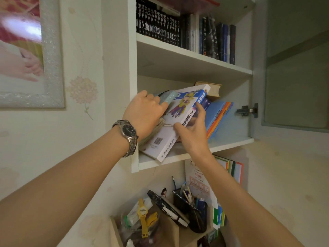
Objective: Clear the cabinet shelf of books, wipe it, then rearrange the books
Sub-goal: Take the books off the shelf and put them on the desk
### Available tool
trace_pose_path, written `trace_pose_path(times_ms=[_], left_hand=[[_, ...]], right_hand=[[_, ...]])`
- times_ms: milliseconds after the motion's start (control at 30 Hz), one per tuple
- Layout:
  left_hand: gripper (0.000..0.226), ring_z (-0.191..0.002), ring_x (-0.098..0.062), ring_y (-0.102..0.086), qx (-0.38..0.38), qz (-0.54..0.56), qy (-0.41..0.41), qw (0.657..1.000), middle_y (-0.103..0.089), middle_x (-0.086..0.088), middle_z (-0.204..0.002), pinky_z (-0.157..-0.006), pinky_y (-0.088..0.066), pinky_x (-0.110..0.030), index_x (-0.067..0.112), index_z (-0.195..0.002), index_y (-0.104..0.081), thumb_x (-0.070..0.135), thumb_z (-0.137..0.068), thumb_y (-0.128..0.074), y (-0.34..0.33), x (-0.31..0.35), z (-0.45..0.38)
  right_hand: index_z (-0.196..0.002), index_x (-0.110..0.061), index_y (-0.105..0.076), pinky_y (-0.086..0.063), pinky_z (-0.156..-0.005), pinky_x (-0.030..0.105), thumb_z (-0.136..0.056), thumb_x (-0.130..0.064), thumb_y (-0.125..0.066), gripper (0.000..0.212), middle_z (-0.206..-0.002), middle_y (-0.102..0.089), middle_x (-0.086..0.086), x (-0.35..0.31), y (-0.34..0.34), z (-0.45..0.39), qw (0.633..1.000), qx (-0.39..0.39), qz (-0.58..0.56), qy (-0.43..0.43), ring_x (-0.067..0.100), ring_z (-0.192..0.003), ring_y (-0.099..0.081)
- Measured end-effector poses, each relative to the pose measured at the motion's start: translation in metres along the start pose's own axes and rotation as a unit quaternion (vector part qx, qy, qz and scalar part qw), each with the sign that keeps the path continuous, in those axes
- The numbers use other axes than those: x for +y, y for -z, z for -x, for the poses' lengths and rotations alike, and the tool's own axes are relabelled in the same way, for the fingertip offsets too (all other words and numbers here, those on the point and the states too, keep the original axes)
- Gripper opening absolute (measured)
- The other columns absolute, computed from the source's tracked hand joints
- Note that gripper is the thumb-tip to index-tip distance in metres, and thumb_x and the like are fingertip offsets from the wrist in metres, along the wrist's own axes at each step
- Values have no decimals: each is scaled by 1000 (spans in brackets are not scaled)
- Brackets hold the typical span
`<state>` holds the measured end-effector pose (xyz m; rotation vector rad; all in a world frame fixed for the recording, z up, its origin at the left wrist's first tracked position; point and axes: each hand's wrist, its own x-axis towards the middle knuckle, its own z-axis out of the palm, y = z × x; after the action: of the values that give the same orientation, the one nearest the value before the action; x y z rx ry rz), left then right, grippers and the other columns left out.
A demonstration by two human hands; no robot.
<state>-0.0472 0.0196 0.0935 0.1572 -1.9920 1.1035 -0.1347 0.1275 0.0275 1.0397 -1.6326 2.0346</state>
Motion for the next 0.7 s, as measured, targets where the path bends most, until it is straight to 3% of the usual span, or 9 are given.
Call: trace_pose_path(times_ms=[67,133,200,367,533,700], left_hand=[[31,-93,-20,-56,6,-2,2,1000,-59,-1,-104,-79,-31,-30,19,-123,-44,31,-95,-48,-1,0,0],[33,-92,-19,-57,9,-3,2,1000,-60,-1,-104,-78,-31,-29,19,-124,-43,31,-95,-50,-2,0,0],[33,-92,-19,-57,12,-5,-1,1000,-60,-1,-104,-78,-31,-29,19,-125,-43,31,-94,-50,-3,0,0],[37,-97,-19,-55,-2,-4,-14,1000,-57,-2,-109,-82,-32,-29,19,-123,-43,35,-92,-53,-2,0,2],[43,-101,-20,-55,-20,-9,-19,1000,-55,-5,-114,-85,-34,-31,17,-125,-41,41,-91,-54,2,0,2],[43,-98,-19,-55,-20,-11,-10,1000,-57,-3,-112,-83,-33,-30,18,-123,-44,42,-90,-56,0,1,1]], right_hand=[[-149,-28,-16,-58,-85,40,-85,3,-62,84,-115,-59,-3,-4,7,8,1000,0,-30,8,11,-97,-66],[-148,-27,-18,-59,-73,25,-87,3,-61,81,-106,-57,-12,-9,11,16,998,-1,-54,13,4,-87,-67],[-147,-28,-19,-56,-67,18,-88,0,-63,80,-105,-56,-12,-9,13,21,998,-4,-56,11,2,-83,-67],[-146,-39,-6,-58,-82,46,-75,5,-74,107,-123,-54,-6,-9,11,23,997,-64,-39,-18,12,-103,-65],[-145,-43,-9,-56,-85,51,-71,9,-72,110,-125,-57,0,-11,9,25,998,-41,-52,-23,12,-104,-64],[-142,-49,-11,-59,-78,46,-74,11,-70,108,-123,-62,-4,-22,25,42,997,-33,-67,-9,11,-102,-67]])
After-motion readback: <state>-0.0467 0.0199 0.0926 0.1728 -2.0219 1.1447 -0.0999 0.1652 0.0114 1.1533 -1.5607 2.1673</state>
